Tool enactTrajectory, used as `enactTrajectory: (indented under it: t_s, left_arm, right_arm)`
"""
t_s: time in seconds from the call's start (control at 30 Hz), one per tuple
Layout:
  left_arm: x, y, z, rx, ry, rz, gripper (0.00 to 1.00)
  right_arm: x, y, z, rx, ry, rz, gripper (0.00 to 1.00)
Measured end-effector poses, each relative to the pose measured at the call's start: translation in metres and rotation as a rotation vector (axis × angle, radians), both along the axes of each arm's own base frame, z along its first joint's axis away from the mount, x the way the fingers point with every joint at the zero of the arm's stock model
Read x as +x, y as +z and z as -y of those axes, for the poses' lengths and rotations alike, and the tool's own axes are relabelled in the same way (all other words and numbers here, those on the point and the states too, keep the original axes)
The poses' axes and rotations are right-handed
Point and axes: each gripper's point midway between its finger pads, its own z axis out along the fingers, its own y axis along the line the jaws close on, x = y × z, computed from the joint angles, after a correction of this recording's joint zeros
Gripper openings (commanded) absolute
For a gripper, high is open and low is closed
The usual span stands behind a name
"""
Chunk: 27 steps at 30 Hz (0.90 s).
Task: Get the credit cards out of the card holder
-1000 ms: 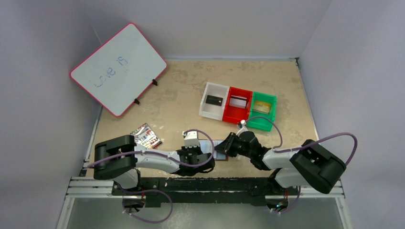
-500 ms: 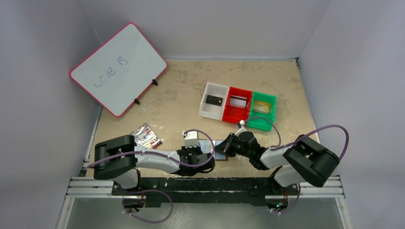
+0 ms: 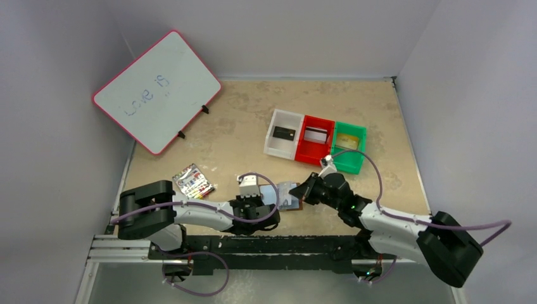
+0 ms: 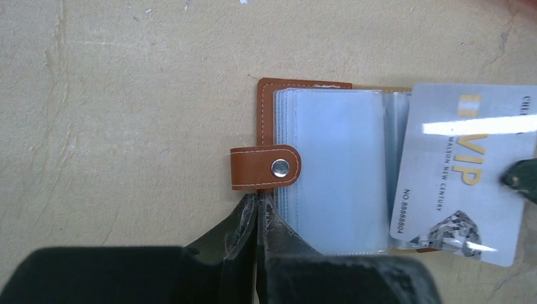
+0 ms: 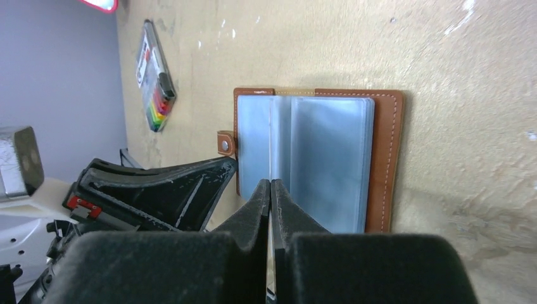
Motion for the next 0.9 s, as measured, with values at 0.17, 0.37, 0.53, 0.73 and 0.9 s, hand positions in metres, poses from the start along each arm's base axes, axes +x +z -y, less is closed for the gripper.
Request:
enactTrajectory:
  t_s: [0.17,0.37,0.53,0.73,0.9]
  left_arm:
    - [0.0,0.0,-0.001,0.001,0.0,-0.001,0.01]
    - [-0.001,0.004,0.001,-0.019,-0.003,-0.003,0.19]
    - [0.0,0.017,0.004,-0.065,-0.004,0.007,0.32]
    - [0.0,0.031,0.006,-0.11,-0.006,0.019,0.39]
    - [0.001,0.04,0.006,-0.134,-0.005,0.032,0.42]
  right_arm:
    - [0.003,0.009,0.011,-0.025,-0.035,0.045,0.0]
    - [0.002,0.009,0.025,-0.082,-0.057,0.076,0.0]
    - [0.004,0.019,0.036,-0.131,-0.066,0.139,0.0]
    - [0.021,0.061,0.053,-0.198,-0.127,0.283,0.0]
    - [0.036,0.099,0.072,-0.273,-0.208,0.39,0.0]
